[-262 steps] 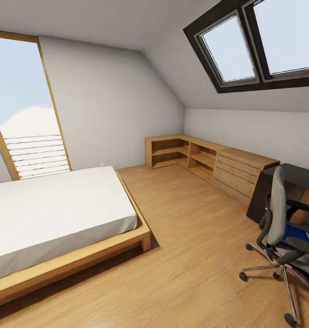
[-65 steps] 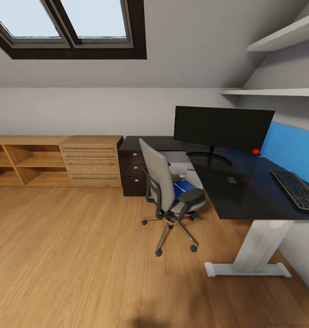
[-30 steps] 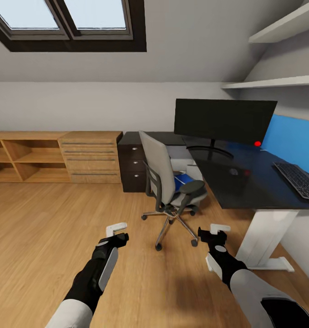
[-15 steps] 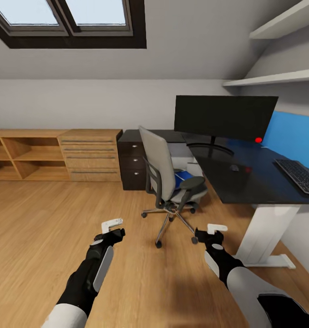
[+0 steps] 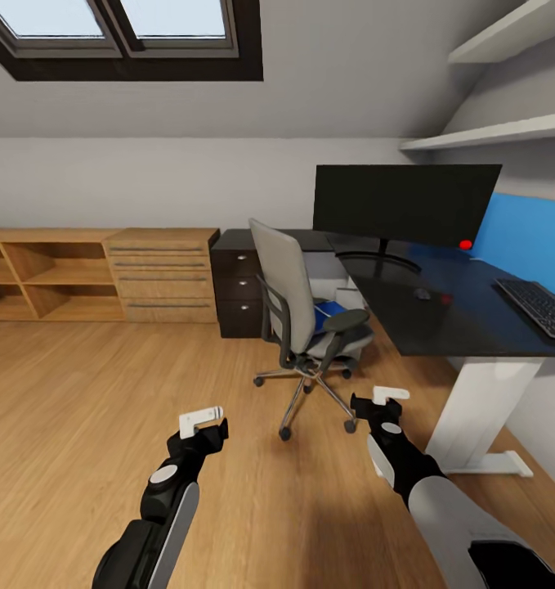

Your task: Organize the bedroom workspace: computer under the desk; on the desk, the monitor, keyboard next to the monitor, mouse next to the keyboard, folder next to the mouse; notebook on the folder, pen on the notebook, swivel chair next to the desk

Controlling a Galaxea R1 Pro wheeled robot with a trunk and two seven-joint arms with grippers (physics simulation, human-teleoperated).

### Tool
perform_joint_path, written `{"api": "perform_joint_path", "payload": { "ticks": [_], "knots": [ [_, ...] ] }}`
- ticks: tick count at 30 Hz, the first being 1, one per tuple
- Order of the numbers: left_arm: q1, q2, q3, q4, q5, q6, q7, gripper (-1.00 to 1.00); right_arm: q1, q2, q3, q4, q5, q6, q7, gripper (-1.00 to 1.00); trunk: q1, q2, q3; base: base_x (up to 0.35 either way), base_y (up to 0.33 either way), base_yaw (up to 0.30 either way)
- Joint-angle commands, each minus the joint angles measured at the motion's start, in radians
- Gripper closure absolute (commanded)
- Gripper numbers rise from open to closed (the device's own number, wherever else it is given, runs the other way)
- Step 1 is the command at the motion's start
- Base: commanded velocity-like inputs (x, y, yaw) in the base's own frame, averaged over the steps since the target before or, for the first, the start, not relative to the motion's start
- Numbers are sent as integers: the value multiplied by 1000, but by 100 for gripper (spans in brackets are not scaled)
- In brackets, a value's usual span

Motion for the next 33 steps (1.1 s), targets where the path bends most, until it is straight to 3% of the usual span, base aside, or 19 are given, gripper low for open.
{"api": "perform_joint_path", "payload": {
  "ticks": [1,11,23,28,33],
  "knots": [
    [0,0,-2,-1,10,3,10,-100,1,2,-1,-3,-2,-6,-2,-100,4,-8,-4,0,0,0],
    [1,0,-3,1,10,4,12,-100,4,17,-1,-11,-2,-10,-6,-100,42,-78,-35,0,0,0],
    [1,-1,-3,16,10,5,13,-100,4,17,-3,-21,-1,-10,-6,-100,88,-162,-73,0,0,0],
    [1,-1,-3,15,8,57,14,-100,5,17,-3,-23,-1,-10,-6,-100,107,-197,-89,0,0,0],
    [1,-1,-3,15,8,76,14,-100,6,16,-3,-24,0,-10,-6,-100,107,-197,-89,0,0,0]
  ]
}}
